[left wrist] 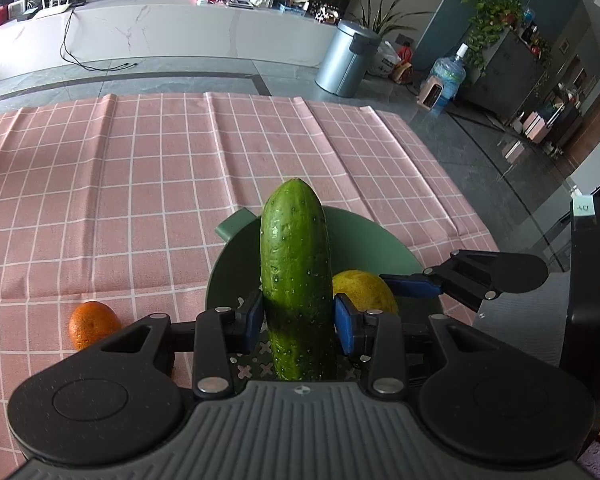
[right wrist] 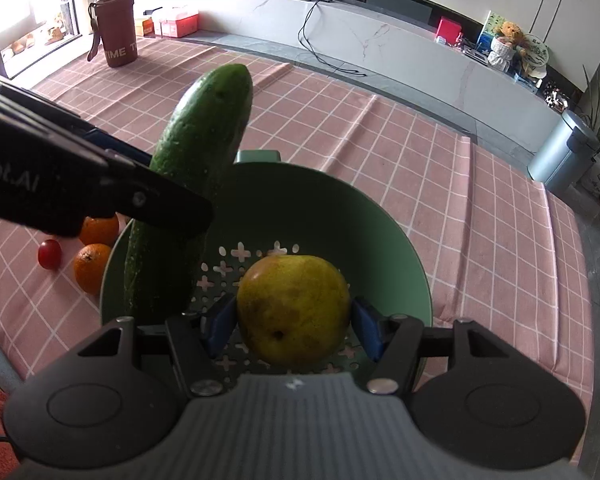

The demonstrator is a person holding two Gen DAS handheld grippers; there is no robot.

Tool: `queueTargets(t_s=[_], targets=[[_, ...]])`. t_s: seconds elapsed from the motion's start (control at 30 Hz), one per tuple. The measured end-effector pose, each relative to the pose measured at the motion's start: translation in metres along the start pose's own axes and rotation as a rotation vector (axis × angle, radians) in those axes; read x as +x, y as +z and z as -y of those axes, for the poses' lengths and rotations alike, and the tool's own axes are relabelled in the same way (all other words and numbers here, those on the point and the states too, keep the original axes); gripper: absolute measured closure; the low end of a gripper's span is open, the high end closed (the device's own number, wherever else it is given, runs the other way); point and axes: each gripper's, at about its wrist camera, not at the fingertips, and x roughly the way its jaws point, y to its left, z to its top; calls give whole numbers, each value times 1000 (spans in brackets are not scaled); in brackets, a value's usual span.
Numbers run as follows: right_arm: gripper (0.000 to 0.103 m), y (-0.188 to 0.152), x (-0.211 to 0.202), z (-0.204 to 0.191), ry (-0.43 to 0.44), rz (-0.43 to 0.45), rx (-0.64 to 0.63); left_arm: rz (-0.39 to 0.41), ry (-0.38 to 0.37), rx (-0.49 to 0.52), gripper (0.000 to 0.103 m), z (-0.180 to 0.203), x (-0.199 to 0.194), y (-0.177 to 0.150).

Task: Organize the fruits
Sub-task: 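Lower cucumber and pear into the green colander while both tools open, then lift both open tools out of the colander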

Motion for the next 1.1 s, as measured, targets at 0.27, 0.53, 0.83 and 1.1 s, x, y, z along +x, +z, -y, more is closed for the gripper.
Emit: queueTargets(t_s=[0.27, 0.53, 0.83, 1.1], targets=[[44, 2, 22, 0, 18, -41, -104, -58, 2, 10, 61, 3, 29, 0], [44, 2, 38, 7, 42, -57, -93, -87, 7, 12, 60, 0, 44, 3], [42, 1, 39, 8, 45, -69, -50, -94, 36, 23, 56, -1, 48, 4], [27, 3, 30, 6, -1, -74, -37, -77, 42, 58, 49, 1, 33, 1]])
